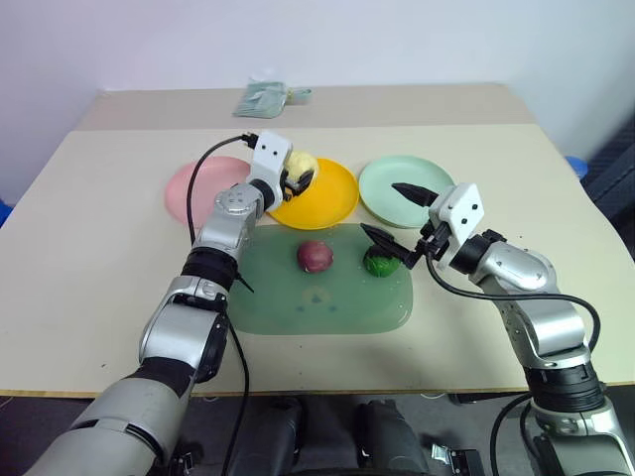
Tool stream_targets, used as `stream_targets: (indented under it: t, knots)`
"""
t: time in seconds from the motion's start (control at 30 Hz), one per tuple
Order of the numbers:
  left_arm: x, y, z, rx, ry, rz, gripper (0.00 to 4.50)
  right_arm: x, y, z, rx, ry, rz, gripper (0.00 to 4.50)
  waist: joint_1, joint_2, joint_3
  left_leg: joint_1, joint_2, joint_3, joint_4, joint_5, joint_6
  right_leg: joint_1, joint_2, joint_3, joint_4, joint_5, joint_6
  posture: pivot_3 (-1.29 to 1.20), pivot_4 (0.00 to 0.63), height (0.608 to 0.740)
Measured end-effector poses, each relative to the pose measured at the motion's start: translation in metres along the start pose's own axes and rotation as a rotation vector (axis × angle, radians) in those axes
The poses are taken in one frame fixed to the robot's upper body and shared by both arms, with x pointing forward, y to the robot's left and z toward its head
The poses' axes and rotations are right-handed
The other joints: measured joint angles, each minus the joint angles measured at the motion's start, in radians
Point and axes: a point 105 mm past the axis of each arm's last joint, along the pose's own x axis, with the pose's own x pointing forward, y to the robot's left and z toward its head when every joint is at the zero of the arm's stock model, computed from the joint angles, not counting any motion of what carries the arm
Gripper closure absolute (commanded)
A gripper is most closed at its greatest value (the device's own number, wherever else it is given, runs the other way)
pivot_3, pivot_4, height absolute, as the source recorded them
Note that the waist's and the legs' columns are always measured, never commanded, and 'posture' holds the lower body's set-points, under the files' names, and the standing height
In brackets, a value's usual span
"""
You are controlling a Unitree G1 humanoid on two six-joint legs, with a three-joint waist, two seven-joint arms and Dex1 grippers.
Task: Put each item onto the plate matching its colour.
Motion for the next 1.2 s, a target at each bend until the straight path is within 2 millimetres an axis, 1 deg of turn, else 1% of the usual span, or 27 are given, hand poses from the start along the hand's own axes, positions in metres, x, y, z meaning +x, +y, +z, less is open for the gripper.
stream_targets:
  t: [0.03,0.07,0.1,0.3,0.33,0.4,0.43,0.47,0.5,0.53,0.6,0.73,0.8,0.87,0.93,1.03,1.2]
  knots:
    - [0.0,-0.001,-0.003,-0.001,0.006,-0.007,1.44,0.001,0.0,0.0,0.002,0.0,-0.008,0.17,0.0,0.0,0.0,0.0,0.0,0.0,0.0,0.0,0.0,0.0,0.0,0.0,0.0,0.0,0.0,0.0,0.15,0.74]
    - [0.002,-0.003,-0.003,-0.005,0.001,-0.017,0.42,0.002,-0.001,0.0,0.008,-0.003,-0.019,0.17,0.001,-0.001,0.001,0.0,0.0,0.0,0.0,0.0,0.0,0.0,0.0,0.0,0.001,0.0,0.0,0.0,0.15,0.74]
    - [0.003,-0.005,-0.002,-0.007,0.003,-0.028,0.06,0.003,0.0,0.0,0.014,-0.007,-0.024,0.17,0.002,-0.001,0.001,0.0,0.0,0.0,0.001,0.0,0.0,0.0,0.0,0.0,0.001,0.0,0.0,0.0,0.15,0.74]
    - [0.004,-0.008,0.002,-0.044,-0.027,-0.059,0.02,0.004,-0.001,0.0,0.023,-0.002,-0.052,0.17,0.002,-0.001,0.001,0.0,0.0,-0.001,0.002,0.0,0.0,0.0,0.0,0.0,0.002,0.001,0.001,0.0,0.15,0.74]
    - [0.003,-0.009,0.005,-0.05,-0.044,-0.068,0.02,0.003,-0.001,0.001,0.022,-0.004,-0.056,0.17,0.002,-0.001,0.001,0.0,0.0,-0.001,0.001,0.0,0.0,0.0,0.0,0.0,0.002,0.001,0.001,0.0,0.15,0.74]
    - [0.0,-0.011,0.019,-0.061,-0.109,-0.1,0.02,0.002,-0.001,0.004,0.02,-0.005,-0.064,0.17,0.001,-0.001,0.001,0.0,0.0,-0.001,0.001,0.0,0.0,0.0,0.0,0.0,0.002,0.001,0.001,0.0,0.15,0.74]
    - [-0.005,-0.012,0.029,-0.071,-0.159,-0.129,0.02,0.0,-0.001,0.005,0.021,-0.005,-0.069,0.17,-0.001,-0.001,0.001,0.0,0.0,-0.001,0.001,0.0,0.0,0.0,0.0,0.001,0.002,0.001,0.001,0.0,0.15,0.74]
    - [-0.015,-0.015,0.036,-0.086,-0.209,-0.172,0.02,-0.004,-0.001,0.005,0.024,-0.002,-0.077,0.17,-0.005,-0.001,0.0,0.0,0.0,-0.001,0.0,0.0,0.0,0.0,0.0,0.002,0.002,0.001,0.001,0.0,0.15,0.74]
    - [-0.024,-0.016,0.04,-0.099,-0.237,-0.211,0.02,-0.008,-0.002,0.004,0.03,0.005,-0.088,0.17,-0.008,-0.001,0.0,0.0,0.0,-0.001,0.0,0.0,0.0,0.0,0.0,0.003,0.002,0.001,0.001,0.0,0.15,0.74]
    - [-0.036,-0.019,0.04,-0.116,-0.252,-0.253,0.02,-0.012,-0.002,0.002,0.038,0.014,-0.096,0.17,-0.013,-0.001,0.0,0.0,0.0,0.0,0.0,0.0,0.0,-0.001,0.0,0.003,0.002,0.001,0.001,0.0,0.15,0.74]
    - [-0.056,-0.026,0.035,-0.143,-0.248,-0.33,0.02,-0.019,-0.004,-0.001,0.049,0.034,-0.113,0.17,-0.021,0.0,0.0,0.0,0.0,0.0,0.001,0.0,0.0,0.0,0.0,0.003,0.003,0.001,0.001,0.0,0.15,0.74]
    - [-0.099,-0.042,0.018,-0.114,-0.195,-0.506,0.02,-0.039,0.004,-0.002,0.077,0.058,-0.103,0.17,-0.021,0.0,0.0,0.001,0.0,-0.001,0.001,0.0,0.001,0.0,0.001,0.004,0.004,0.001,0.0,0.0,0.15,0.74]
    - [-0.11,-0.045,0.011,-0.106,-0.164,-0.557,0.02,-0.048,0.009,-0.003,0.096,0.072,-0.093,0.17,-0.018,0.001,0.0,0.002,0.0,-0.001,0.001,-0.002,0.004,0.001,0.001,0.004,0.004,0.001,0.0,0.0,0.15,0.74]
    - [-0.121,-0.048,0.009,-0.088,-0.143,-0.607,0.02,-0.057,0.016,-0.001,0.111,0.084,-0.07,0.17,-0.01,0.001,0.0,0.002,0.0,-0.001,0.001,-0.002,0.004,0.002,0.001,0.004,0.003,0.001,0.0,0.0,0.15,0.74]
    - [-0.126,-0.048,0.009,-0.059,-0.129,-0.641,0.02,-0.064,0.021,0.0,0.131,0.095,-0.062,0.17,0.001,0.001,0.0,0.002,0.0,-0.001,0.002,-0.003,0.005,0.002,0.001,0.004,0.003,0.001,0.0,0.0,0.15,0.74]
    - [-0.128,-0.047,0.0,-0.004,-0.071,-0.656,0.02,-0.071,0.025,-0.001,0.157,0.108,-0.059,0.17,0.005,0.001,0.0,0.002,0.0,-0.001,0.001,-0.003,0.005,0.003,0.0,0.004,0.002,0.001,0.0,0.0,0.15,0.74]
    - [-0.111,-0.056,-0.026,0.052,0.022,-0.633,0.02,-0.072,0.027,0.003,0.16,0.103,-0.071,0.17,0.005,0.0,0.0,0.002,0.0,-0.001,0.001,-0.003,0.005,0.002,0.0,0.004,0.002,0.001,0.0,0.0,0.15,0.74]
